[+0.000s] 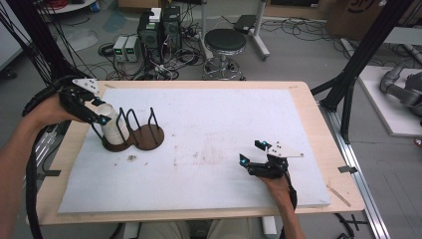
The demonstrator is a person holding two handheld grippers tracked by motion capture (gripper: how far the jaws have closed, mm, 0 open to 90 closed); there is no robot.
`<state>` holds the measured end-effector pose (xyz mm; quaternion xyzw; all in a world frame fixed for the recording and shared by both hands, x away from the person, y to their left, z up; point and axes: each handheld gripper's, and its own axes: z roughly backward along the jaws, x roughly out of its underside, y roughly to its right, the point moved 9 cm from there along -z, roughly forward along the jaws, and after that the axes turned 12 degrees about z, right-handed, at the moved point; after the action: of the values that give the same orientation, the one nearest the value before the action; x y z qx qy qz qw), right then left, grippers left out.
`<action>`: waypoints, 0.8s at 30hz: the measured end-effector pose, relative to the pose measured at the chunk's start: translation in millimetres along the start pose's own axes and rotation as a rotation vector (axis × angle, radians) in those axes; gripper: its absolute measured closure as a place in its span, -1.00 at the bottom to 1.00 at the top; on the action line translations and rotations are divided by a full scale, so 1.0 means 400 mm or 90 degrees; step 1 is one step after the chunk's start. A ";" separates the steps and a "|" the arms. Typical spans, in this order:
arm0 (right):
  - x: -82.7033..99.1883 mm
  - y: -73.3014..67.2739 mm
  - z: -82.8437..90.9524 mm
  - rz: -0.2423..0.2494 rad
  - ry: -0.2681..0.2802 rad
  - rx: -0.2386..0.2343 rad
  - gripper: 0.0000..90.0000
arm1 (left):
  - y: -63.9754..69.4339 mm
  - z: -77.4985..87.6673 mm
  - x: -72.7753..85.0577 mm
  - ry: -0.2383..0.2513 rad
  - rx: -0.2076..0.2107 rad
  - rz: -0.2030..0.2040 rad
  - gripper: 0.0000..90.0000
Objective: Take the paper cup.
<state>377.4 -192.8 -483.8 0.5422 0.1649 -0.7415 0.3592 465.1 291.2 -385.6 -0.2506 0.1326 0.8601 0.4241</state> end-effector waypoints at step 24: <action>-0.001 0.000 0.000 0.004 0.002 -0.003 -0.59 | 0.012 0.092 -0.057 -0.004 -0.027 -0.025 -0.24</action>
<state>377.4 -192.7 -483.6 0.5432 0.1651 -0.7390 0.3626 461.1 289.4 -342.1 -0.2593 0.1080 0.8550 0.4359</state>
